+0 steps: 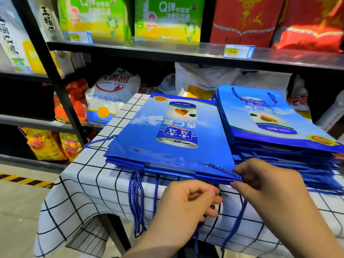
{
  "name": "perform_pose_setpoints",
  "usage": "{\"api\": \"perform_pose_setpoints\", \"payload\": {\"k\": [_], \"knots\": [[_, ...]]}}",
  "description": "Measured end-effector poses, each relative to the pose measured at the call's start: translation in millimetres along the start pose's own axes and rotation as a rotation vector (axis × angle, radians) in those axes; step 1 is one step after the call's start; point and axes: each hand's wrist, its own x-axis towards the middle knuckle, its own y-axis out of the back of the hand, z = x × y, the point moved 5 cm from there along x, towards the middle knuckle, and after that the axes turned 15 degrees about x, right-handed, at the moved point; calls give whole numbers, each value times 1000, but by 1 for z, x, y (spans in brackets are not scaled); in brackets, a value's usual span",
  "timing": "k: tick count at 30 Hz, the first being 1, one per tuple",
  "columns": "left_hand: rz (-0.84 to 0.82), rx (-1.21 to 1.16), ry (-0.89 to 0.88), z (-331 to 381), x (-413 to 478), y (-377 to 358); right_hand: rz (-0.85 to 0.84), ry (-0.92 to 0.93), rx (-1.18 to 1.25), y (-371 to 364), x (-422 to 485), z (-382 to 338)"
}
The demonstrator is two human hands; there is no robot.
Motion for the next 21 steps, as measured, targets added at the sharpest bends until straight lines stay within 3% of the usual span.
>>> {"api": "perform_pose_setpoints", "payload": {"k": [6, 11, 13, 21], "knots": [[-219, -12, -97, 17, -9, -9, 10, -62, 670, 9, 1, -30], [-411, 167, -122, 17, -15, -10, 124, -75, 952, 9, 14, -35], [-354, 256, -118, 17, -14, 5, 169, -69, 936, 17, 20, -29], [149, 443, -256, 54, -15, 94, 284, -76, 825, 37, 42, -1]]}}
